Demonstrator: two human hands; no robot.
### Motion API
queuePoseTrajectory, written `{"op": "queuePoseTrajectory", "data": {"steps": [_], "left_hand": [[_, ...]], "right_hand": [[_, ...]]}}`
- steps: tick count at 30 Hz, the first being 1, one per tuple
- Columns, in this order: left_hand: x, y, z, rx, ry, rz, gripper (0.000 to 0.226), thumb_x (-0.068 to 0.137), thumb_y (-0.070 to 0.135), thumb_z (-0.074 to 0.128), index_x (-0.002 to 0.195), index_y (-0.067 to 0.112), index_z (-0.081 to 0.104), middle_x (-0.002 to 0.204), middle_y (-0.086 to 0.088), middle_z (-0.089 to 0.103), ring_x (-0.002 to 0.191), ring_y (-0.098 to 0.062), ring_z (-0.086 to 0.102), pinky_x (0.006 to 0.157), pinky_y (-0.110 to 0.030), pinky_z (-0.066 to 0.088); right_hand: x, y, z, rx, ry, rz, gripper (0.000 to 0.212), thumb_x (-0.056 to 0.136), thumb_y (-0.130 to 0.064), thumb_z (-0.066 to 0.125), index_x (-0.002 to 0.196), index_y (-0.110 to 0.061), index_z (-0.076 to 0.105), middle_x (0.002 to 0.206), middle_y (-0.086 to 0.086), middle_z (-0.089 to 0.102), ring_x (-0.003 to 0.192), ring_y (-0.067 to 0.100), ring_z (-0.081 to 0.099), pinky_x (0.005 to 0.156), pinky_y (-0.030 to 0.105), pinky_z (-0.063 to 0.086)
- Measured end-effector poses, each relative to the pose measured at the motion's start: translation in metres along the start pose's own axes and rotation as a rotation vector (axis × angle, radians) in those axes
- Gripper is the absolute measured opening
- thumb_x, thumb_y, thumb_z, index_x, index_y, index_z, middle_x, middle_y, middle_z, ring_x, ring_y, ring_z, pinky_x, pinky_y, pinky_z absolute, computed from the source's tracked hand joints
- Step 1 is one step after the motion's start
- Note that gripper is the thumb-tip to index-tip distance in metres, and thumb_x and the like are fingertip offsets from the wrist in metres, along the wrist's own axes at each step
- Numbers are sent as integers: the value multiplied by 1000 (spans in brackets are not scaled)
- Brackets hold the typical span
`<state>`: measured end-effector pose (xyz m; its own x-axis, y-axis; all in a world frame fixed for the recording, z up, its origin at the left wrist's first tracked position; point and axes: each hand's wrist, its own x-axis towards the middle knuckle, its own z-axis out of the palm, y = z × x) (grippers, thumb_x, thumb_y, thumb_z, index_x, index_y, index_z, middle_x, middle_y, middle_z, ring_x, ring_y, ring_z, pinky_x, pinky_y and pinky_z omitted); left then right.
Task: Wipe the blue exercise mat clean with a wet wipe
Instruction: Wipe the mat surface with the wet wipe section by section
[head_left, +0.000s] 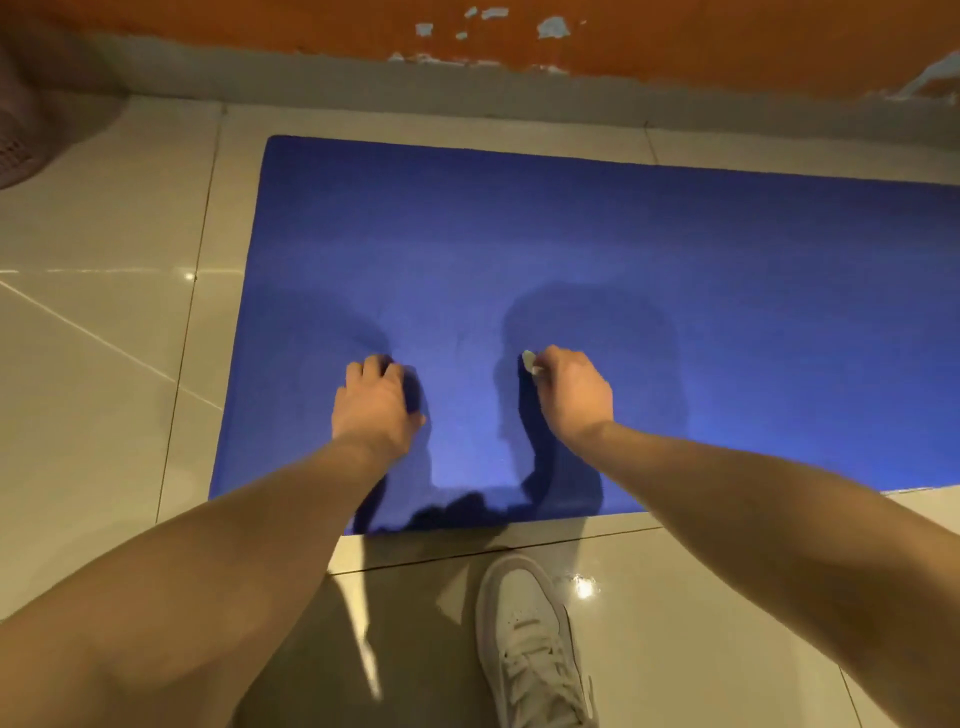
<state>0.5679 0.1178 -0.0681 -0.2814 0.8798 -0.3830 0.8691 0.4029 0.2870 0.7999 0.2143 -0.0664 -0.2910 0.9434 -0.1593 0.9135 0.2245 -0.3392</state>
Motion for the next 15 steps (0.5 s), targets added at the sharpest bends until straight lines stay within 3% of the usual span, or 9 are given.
{"op": "queuePoseTrajectory", "data": {"steps": [2,3,4,5,7,9,13,15], "left_hand": [[10,-3,-4,102,-23,4,87,81,48,76,151,20,32,161,-7,16,144,-33,19,114,-46,31],[15,-5,-7,145,-43,0,98,79,53,76,155,22,23,164,-8,6,148,-34,12,119,-47,23],[20,-6,-9,183,-65,-12,108,77,59,76,158,23,14,166,-8,-3,151,-34,4,122,-49,15],[24,-7,-11,219,-89,-25,117,75,64,75,159,25,5,166,-8,-10,152,-33,-4,123,-51,9],[31,-6,-14,269,-142,-42,126,71,70,75,159,28,-6,165,-7,-19,152,-33,-14,123,-56,4],[36,-4,-16,266,-206,-62,131,70,71,75,158,31,-13,163,-6,-25,151,-33,-20,121,-62,4],[43,-2,-20,240,-283,-98,135,68,70,77,156,34,-18,162,-5,-28,150,-35,-23,118,-68,7],[43,0,-21,244,-288,-100,135,69,69,77,156,34,-19,162,-6,-28,150,-36,-23,118,-69,8]], "right_hand": [[-17,3,25,20,-76,-180,16,101,-12,44,99,-13,60,114,8,61,115,35,56,83,39,49],[-24,6,37,-34,-131,-246,30,104,-21,38,117,-9,62,137,12,55,139,37,42,104,42,44],[-29,9,46,-106,-189,-274,51,105,-35,26,138,-8,55,157,16,39,152,38,22,120,45,30],[-32,11,47,-158,-238,-255,69,103,-49,13,153,-11,41,167,16,21,157,37,6,126,47,15],[-33,13,43,-226,-288,-196,87,93,-68,-7,164,-23,13,171,11,-6,155,38,-14,127,49,-5],[-33,10,41,-283,-298,-199,88,88,-72,-12,164,-28,-2,168,10,-20,152,40,-24,125,51,-11],[-19,1,52,-244,-288,-185,95,88,-71,-15,163,-13,-7,167,16,-23,151,36,-29,126,51,-6],[-18,-15,61,-230,-243,-206,88,97,-63,0,161,-4,-2,168,18,-16,153,37,-23,127,51,-2]]}}
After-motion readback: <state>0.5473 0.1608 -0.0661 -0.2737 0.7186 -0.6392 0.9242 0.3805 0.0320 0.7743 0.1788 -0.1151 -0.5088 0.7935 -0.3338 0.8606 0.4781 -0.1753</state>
